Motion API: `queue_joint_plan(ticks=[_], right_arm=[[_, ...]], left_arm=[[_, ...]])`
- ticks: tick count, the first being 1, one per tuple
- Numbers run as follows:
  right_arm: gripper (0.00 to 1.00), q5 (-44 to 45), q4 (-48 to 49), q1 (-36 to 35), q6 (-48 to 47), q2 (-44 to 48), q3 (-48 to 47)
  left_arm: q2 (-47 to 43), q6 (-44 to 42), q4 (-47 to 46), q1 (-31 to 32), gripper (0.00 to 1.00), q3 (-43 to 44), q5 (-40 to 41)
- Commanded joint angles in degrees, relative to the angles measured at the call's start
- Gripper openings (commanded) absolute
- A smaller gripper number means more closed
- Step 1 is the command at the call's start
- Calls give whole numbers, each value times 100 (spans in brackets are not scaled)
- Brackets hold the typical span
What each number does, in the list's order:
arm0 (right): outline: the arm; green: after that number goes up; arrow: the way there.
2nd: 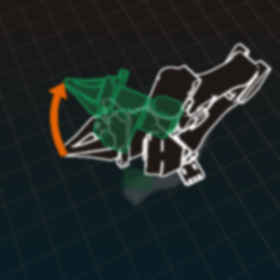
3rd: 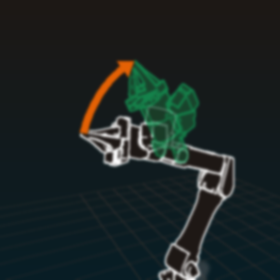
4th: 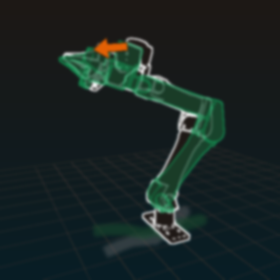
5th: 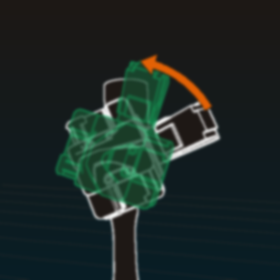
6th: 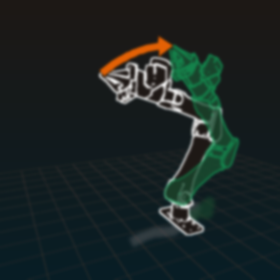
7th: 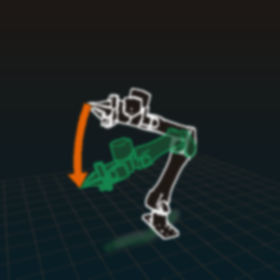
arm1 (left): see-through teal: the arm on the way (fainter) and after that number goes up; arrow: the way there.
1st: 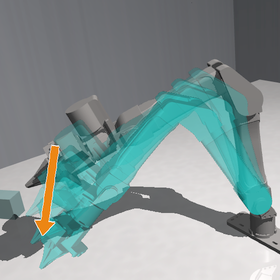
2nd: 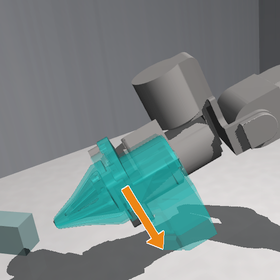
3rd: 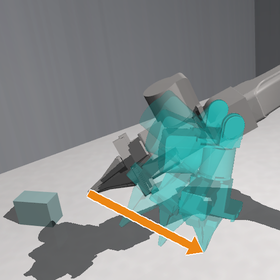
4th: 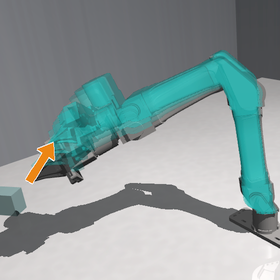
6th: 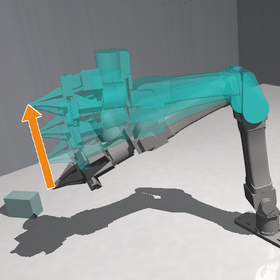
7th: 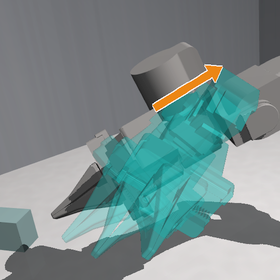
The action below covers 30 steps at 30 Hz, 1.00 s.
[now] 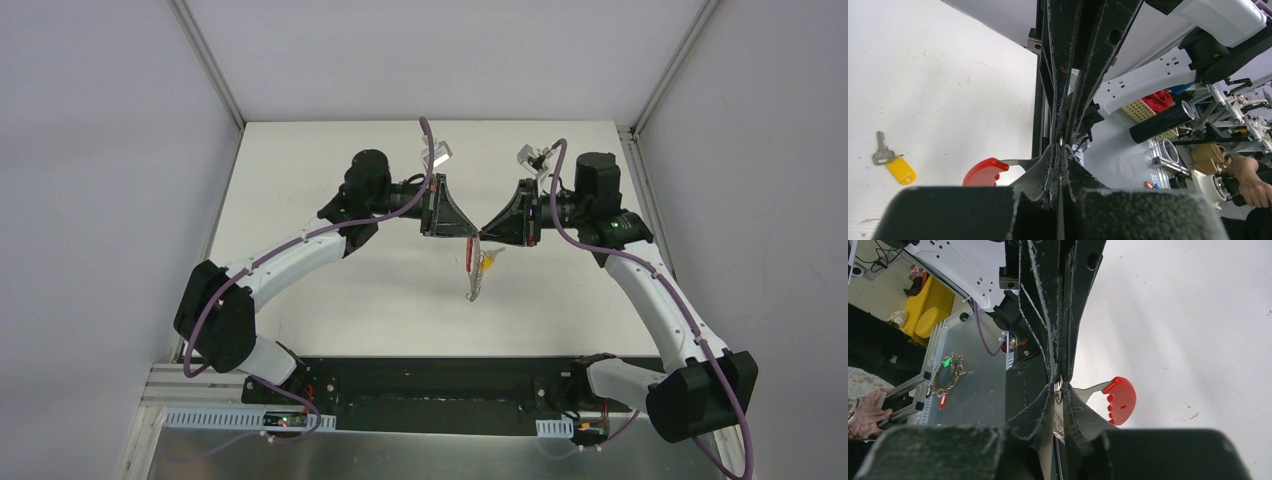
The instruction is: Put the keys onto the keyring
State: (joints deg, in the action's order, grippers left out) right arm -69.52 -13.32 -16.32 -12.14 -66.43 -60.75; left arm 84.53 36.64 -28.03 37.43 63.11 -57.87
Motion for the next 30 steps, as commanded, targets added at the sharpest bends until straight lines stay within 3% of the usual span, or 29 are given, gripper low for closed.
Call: queue_joint_plan(ticks=[1, 9, 12, 17, 20, 24, 30], right_arm=[[10, -260, 246, 39, 23, 43, 62], [0, -236, 219, 41, -35, 86, 106], [0, -66, -93, 29, -280, 75, -59], [0, 583, -1369, -291, -1344, -112, -639], [0, 866, -1909, -539, -1750, -274, -905], [0, 1016, -2090, -759, -1884, -384, -987], [0, 1114, -2150, -879, -1906, -538, -1096]], left_arm=[[-221, -166, -207, 1, 0, 42, -161], [-242, -292, -113, 1, 0, 21, -155], [-290, -843, 301, 1, 0, 60, -153], [-419, -2533, 2348, 1, 24, 550, 138], [-472, -3447, 3368, 1, 30, 882, 370], [-542, -3948, 3678, 6, 36, 892, 415], [-543, -4190, 3727, 17, 36, 837, 201]])
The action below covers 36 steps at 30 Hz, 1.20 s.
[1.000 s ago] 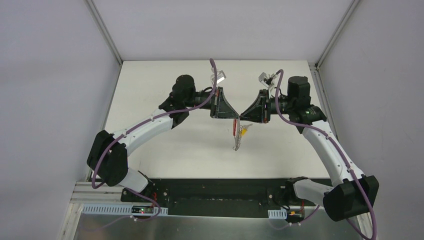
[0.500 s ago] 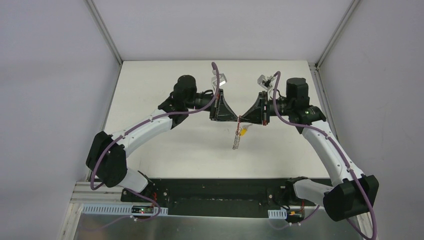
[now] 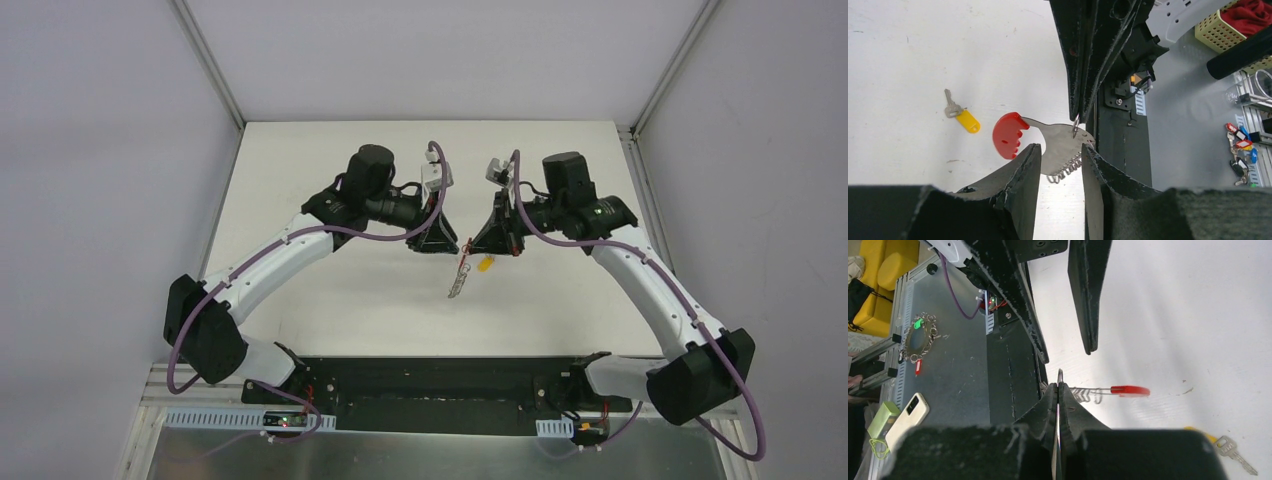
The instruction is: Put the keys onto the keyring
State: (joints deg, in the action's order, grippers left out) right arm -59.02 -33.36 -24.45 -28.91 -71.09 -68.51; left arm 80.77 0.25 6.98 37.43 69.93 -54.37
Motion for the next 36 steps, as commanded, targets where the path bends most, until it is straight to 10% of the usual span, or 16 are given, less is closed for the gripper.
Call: queue_joint_plan(ticks=[1, 32, 36], right_arm=[[0, 72, -151, -84, -230, -98, -336], [1, 21, 144, -172, 1, -117, -150], [21, -24, 542, -8, 272, 111, 98]], left_arm=[[-160, -586, 222, 31, 36, 148, -186], [235, -560, 198, 318, 0, 364, -325], [123, 166, -580, 232, 0, 88, -437]])
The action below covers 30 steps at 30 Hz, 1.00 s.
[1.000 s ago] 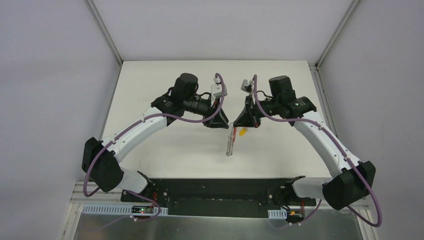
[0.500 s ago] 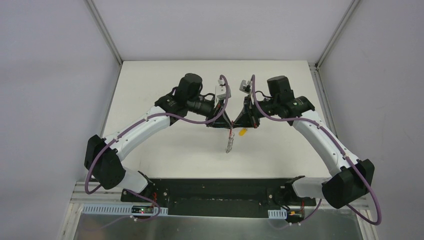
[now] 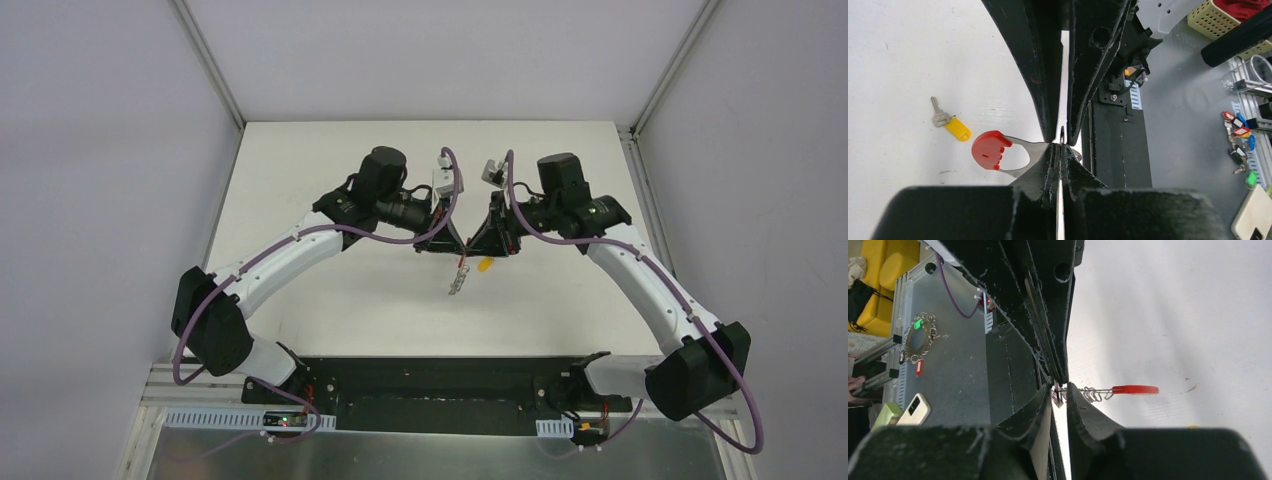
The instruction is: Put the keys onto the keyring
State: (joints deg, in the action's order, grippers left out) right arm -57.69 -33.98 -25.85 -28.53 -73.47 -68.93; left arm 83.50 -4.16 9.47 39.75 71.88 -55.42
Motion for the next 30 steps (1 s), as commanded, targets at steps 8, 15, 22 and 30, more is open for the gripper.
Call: queue_joint_plan(ticks=[8, 15, 22, 30], right_arm=[[37, -798, 1465, 676, 948, 802, 696], [34, -1150, 1540, 758, 1023, 827, 758], [23, -1265, 1567, 815, 1016, 817, 793], [9, -1358, 1648, 867, 1096, 825, 813]], left_arm=[[-212, 2665, -3509, -159, 0, -846, -697], [-185, 3053, -4068, -169, 0, -1008, -631], [-194, 3136, -4233, -191, 0, -1107, -584], [-185, 3132, -4279, -204, 0, -1152, -593]])
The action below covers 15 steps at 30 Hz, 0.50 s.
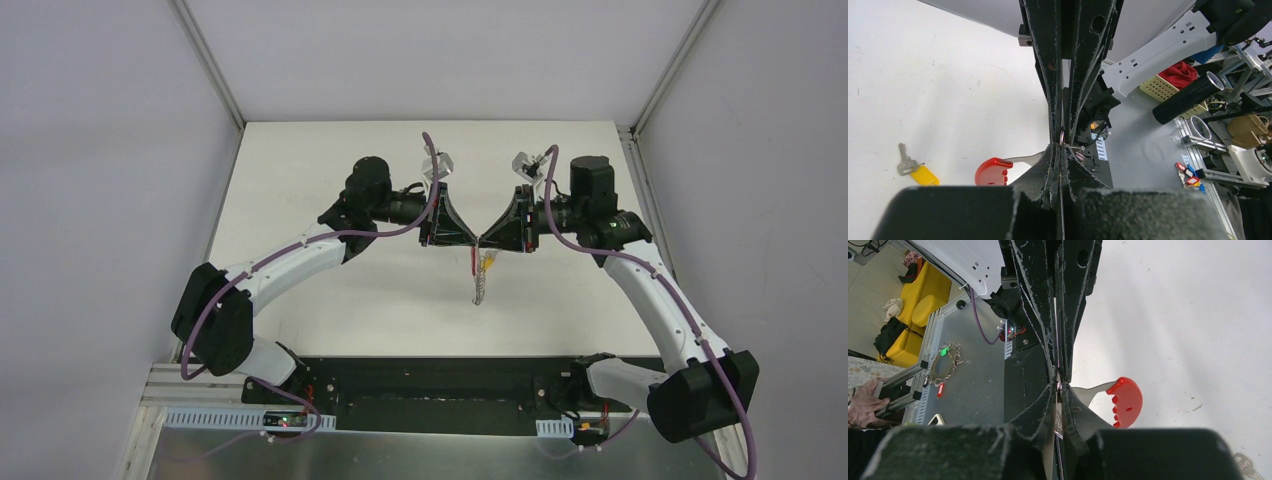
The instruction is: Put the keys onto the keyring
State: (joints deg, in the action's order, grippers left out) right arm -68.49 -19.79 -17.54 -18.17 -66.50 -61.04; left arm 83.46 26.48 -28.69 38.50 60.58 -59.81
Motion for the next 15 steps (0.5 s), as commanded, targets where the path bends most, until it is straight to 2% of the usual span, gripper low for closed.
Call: queue_joint_plan(ticks=[1, 3, 8, 12, 15], right_arm=[[5, -279, 249, 32, 74, 133, 42], [0, -279, 283, 31, 98, 137, 71], [0, -61, 38, 21, -58, 139, -64], [0, 577, -876, -186, -731, -11, -556], [0, 880, -1214, -393, -966, -142, -757]], left_arm=[[-181, 68, -462, -80, 0, -21, -144], [-179, 60, -454, -80, 0, -9, -145], [-188, -210, -190, -88, 1, 25, -123], [-269, -1180, 935, -97, 20, 301, -33], [-293, -1981, 1938, -97, 28, 584, 72]])
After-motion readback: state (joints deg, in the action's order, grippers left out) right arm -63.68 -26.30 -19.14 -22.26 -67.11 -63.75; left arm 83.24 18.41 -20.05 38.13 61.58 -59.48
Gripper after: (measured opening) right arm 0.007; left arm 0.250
